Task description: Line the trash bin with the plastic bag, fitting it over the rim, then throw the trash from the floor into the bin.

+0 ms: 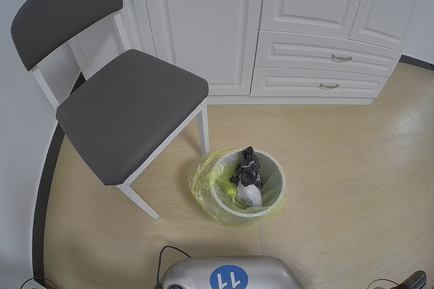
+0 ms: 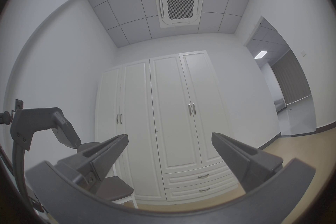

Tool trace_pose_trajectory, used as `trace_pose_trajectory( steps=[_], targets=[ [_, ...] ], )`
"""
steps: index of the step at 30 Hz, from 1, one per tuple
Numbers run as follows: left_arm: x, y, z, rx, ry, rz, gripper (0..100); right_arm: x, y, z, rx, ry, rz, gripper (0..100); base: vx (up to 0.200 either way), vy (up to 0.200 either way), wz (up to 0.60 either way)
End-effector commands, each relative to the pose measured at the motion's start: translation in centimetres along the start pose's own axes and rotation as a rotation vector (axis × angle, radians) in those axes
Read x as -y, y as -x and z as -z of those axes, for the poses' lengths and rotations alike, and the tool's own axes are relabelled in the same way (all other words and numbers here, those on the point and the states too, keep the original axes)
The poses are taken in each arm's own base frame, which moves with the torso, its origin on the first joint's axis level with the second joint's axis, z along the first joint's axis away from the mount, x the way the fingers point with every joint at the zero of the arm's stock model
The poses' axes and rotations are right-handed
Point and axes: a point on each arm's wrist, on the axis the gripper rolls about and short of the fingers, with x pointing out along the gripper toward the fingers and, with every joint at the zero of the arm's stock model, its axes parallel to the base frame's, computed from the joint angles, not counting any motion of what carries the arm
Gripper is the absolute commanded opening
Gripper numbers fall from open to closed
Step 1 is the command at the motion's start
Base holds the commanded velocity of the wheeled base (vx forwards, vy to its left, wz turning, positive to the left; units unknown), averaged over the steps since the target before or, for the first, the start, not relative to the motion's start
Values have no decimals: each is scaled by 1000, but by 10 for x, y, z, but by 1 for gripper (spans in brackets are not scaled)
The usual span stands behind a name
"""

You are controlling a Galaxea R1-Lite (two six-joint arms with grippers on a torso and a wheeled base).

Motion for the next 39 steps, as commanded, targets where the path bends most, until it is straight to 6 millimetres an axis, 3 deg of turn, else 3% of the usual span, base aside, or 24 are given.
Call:
trace_pose_trajectory(
  steps=[1,10,16,23,34,39],
  targets=[
    [2,23,-3,36,-15,-40,100,0,7,3,12,-10,3,100,0,0,0],
    [9,59,10,-15,-29,-55,100,0,7,3,15,-3,6,100,0,0,0],
    [15,86,44,-59,-21,-42,100,1,7,2,22,-9,33,100,0,0,0],
    [27,97,82,-96,20,-55,100,2,5,9,0,-10,36,100,0,0,0],
    [30,76,100,-22,82,-70,100,4,3,17,-23,13,75,100,0,0,0],
    [35,55,125,100,93,-87,100,8,-6,43,-56,89,94,100,0,0,0]
  ],
)
